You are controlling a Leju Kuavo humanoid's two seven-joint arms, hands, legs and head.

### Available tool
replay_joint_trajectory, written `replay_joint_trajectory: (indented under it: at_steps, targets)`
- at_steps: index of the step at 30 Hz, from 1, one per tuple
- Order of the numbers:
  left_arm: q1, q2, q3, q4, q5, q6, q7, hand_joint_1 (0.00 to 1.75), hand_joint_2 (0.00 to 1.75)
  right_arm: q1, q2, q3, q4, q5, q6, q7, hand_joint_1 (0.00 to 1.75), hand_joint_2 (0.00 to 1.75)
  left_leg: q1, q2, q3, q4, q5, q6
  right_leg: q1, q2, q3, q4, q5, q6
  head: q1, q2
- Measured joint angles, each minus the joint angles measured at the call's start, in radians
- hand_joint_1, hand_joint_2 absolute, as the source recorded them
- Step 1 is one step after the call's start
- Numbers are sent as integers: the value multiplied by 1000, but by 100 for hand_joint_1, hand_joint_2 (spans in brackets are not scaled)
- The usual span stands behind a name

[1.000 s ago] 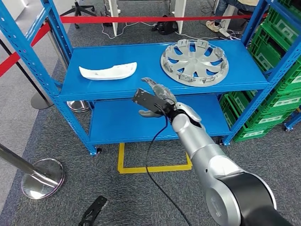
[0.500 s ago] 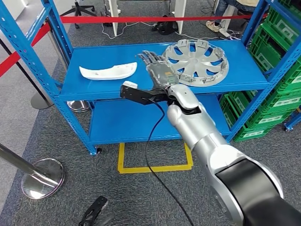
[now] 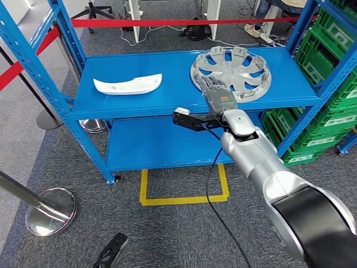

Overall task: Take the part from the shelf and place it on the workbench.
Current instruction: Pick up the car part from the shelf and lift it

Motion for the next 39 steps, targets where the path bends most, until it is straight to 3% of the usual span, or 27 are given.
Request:
replay_joint_trajectory:
  at_steps: [11, 22, 39]
  targets:
    - [4, 6, 0, 0, 0, 5, 2, 0, 0, 26, -62, 0, 46, 25, 25, 47, 0, 175, 0, 0, -1, 0, 0, 0, 0, 0, 0, 0, 0, 0, 0, 0]
    - [3, 7, 0, 0, 0, 8, 5, 0, 0, 26, -68, 2, 74, 66, 136, 99, 0, 175, 0, 0, -1, 0, 0, 0, 0, 0, 0, 0, 0, 0, 0, 0]
    - [3, 7, 0, 0, 7, 12, 9, 0, 0, 26, -68, 3, 83, 81, 142, 75, 0, 175, 0, 0, -1, 0, 0, 0, 0, 0, 0, 0, 0, 0, 0, 0]
